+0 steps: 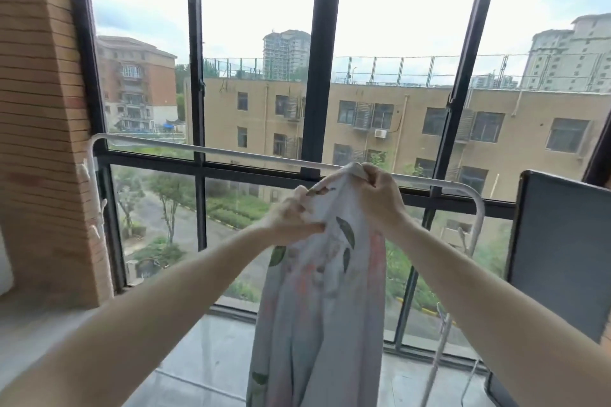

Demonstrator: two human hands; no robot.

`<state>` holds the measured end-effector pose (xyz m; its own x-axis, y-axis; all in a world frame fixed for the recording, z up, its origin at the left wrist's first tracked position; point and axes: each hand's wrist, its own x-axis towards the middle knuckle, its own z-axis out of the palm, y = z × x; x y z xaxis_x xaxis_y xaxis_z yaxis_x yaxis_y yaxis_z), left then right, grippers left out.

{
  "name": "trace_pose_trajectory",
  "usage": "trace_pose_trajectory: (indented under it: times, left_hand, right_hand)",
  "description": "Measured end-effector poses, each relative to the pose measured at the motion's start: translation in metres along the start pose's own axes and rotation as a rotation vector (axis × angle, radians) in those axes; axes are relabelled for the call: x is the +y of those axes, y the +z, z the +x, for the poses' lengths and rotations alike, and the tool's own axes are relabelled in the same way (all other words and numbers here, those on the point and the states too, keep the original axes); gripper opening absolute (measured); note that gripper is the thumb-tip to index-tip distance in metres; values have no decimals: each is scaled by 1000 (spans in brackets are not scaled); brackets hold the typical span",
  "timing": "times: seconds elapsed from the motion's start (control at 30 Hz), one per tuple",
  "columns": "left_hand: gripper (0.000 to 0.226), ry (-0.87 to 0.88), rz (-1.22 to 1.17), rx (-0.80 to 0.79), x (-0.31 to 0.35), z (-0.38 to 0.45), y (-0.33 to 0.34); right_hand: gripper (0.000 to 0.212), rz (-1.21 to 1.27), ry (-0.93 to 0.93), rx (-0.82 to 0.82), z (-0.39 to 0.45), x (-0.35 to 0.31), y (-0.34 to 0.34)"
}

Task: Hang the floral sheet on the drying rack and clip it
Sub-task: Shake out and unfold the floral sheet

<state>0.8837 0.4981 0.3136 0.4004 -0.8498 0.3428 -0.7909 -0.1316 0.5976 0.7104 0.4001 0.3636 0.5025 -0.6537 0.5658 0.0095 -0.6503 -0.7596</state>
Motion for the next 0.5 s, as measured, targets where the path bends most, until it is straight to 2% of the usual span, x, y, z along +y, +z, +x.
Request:
trace_pose_trajectory:
  times: [0.07, 0.17, 0.23, 0.27, 0.3, 0.37, 0.43, 0.5]
  left_hand:
    - [53, -115, 136, -137, -20, -17, 42]
    - [43, -278, 238, -430, -54, -35, 89]
    - [61, -341, 319, -583, -92, -44, 111]
    - [72, -352, 368, -599, -109, -48, 118]
    - [76, -376, 394, -590, -126, -50, 121]
    - [55, -397, 380, -537, -131, -49, 102]
    - [26, -423, 191, -367, -122, -38, 58]
    - [15, -453, -53, -113, -100, -14, 8]
  right_hand:
    - [29, 25, 6, -6, -5, -8, 7]
    - [29, 31, -26, 4, -8, -17, 5]
    - [30, 8, -48, 40, -9, -19, -7]
    - [31, -3, -41, 66, -11, -18, -17]
    - [32, -26, -38, 89, -13, -15, -30]
    - [36, -85, -35, 142, -23, -1, -64]
    - [38, -165, 0, 200, -33, 23, -98]
    - [47, -286, 73, 255, -44, 51, -132]
